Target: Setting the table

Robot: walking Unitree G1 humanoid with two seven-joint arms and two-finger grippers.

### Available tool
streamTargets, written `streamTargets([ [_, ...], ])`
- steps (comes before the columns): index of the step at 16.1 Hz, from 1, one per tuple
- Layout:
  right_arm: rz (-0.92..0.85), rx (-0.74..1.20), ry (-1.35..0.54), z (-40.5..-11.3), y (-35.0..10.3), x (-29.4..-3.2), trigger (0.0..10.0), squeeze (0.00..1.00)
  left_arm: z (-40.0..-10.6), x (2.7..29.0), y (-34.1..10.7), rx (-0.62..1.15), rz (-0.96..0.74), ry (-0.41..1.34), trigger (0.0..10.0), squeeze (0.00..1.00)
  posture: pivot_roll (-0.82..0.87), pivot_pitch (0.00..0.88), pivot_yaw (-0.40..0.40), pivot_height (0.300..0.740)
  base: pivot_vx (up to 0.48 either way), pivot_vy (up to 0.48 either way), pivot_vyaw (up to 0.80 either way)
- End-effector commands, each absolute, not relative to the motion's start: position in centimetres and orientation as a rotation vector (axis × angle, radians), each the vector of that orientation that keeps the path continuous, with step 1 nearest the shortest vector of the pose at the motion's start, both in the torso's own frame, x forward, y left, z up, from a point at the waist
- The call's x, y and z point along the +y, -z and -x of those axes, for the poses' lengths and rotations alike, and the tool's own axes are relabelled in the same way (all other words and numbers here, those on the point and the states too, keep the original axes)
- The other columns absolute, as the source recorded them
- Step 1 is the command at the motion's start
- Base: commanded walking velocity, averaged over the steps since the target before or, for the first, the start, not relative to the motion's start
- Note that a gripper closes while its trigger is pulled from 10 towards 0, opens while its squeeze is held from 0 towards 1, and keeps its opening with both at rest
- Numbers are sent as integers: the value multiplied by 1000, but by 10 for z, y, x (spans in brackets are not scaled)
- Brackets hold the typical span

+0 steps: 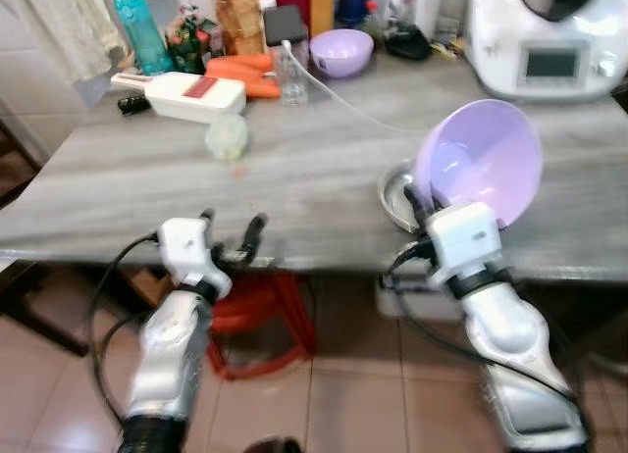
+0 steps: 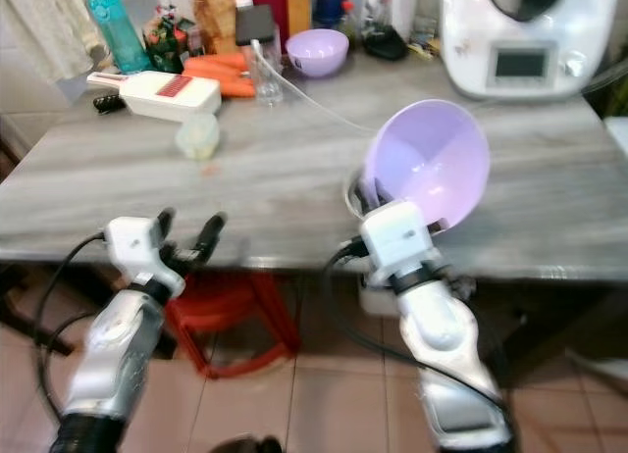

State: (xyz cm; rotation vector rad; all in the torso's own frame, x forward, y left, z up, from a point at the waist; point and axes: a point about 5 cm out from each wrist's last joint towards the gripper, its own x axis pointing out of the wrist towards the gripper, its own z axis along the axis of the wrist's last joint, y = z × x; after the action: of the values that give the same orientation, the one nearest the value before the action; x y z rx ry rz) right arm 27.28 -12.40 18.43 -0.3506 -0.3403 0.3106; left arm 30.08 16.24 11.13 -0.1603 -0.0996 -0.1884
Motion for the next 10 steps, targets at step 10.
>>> streamTargets([
  [10, 398, -328, -386, -275, -183, -126, 10000, 0, -264, 147, -113, -128, 132, 453, 10000, 0, -105, 119, 82, 740, 114, 0, 0],
])
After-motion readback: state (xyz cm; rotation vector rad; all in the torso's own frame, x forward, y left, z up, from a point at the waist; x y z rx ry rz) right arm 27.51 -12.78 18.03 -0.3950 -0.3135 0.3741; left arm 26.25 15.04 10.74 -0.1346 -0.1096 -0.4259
